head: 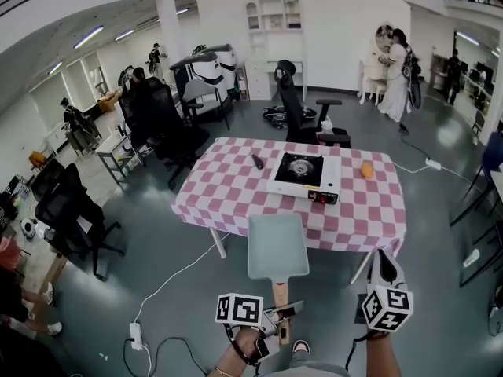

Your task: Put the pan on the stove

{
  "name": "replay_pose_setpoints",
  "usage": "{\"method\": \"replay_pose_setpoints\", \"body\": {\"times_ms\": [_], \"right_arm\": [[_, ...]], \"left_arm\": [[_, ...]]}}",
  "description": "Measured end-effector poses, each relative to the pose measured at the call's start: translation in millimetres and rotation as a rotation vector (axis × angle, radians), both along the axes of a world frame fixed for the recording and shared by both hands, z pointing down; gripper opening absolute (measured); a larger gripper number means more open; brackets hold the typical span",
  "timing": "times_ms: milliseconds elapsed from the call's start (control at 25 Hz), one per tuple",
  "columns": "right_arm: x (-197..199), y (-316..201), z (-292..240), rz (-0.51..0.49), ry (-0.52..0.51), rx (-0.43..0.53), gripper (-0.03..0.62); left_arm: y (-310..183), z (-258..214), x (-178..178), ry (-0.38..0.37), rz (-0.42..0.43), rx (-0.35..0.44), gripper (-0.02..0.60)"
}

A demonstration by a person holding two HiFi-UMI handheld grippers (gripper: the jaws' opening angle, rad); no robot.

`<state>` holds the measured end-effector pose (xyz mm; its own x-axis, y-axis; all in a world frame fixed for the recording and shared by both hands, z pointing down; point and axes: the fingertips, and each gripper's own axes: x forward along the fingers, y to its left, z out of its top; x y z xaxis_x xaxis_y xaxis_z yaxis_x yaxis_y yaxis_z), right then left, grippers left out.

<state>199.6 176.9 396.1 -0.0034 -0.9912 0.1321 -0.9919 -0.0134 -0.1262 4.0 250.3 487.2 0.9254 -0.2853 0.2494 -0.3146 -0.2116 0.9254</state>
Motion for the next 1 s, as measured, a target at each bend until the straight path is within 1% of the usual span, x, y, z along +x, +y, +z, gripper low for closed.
{"method": "replay_pose_setpoints", "body": {"times_ms": [240, 480, 680, 1000], "right_arm": [[21.3, -50.8, -0.5, -0.015, -0.008, -0.003, 0.009], [45.3, -96.0, 3.1, -0.016, -0.02, 0.0, 0.009], [60.5, -121.7, 13.4, -0.019, -0.03, -0.017, 0.009], [76.0, -151.4, 29.4, 0.01, -0.047, -0.049, 0.009]], "left_arm": [[-48.3, -6.3, 17.2, 0.004, -0.027, 0.004, 0.046], [-93.8, -6.0, 33.9, -0.008, -0.045, 0.014, 0.046], [-121.8, -7.3, 47.4, -0.008, -0.051, 0.013, 0.046], [-163.2, -6.0, 53.2, -0.014, -0.051, 0.009, 0.048]]}}
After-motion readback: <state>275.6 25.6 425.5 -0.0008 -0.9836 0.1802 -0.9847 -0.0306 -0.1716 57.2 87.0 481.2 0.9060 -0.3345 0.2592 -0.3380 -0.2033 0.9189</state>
